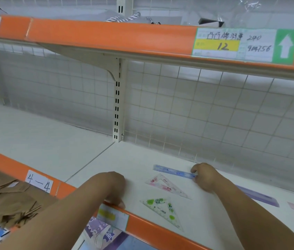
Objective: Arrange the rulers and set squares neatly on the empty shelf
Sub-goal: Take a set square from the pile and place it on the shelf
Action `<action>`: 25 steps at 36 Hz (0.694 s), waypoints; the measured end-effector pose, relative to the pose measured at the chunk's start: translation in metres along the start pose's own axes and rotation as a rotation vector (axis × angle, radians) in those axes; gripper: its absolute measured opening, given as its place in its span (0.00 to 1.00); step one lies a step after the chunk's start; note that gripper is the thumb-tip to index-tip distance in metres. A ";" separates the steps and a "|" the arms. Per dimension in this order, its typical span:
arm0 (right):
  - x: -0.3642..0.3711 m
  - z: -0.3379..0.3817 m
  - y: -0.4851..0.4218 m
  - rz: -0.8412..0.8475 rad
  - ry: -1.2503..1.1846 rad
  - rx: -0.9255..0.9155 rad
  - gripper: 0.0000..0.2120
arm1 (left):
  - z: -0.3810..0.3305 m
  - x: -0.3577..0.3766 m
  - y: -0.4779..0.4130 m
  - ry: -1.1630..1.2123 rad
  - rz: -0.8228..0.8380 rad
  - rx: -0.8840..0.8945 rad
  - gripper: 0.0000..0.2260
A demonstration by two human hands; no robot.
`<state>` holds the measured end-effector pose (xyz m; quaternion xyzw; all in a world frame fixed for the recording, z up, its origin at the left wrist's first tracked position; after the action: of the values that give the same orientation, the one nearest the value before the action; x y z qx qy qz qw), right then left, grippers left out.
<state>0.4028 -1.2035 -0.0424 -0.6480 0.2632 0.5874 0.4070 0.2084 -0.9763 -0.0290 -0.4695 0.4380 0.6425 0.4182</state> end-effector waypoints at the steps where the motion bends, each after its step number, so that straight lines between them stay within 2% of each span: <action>1: -0.001 0.000 0.000 0.006 0.000 0.008 0.15 | 0.000 0.000 0.000 -0.002 0.001 0.000 0.26; 25: 0.011 -0.005 -0.001 -0.013 0.039 0.053 0.10 | -0.001 -0.002 0.001 0.017 -0.005 -0.015 0.25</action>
<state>0.4080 -1.2058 -0.0534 -0.6500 0.2825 0.5649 0.4226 0.2075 -0.9777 -0.0274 -0.4791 0.4356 0.6408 0.4125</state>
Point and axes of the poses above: each hand's wrist, its own y-axis away from the middle knuckle, its own x-axis out of the palm, z = x × y, the point moved 1 cm from there along -y, towards the middle knuckle, and after that the axes turned 14 degrees about -z, right-handed, at the moved point
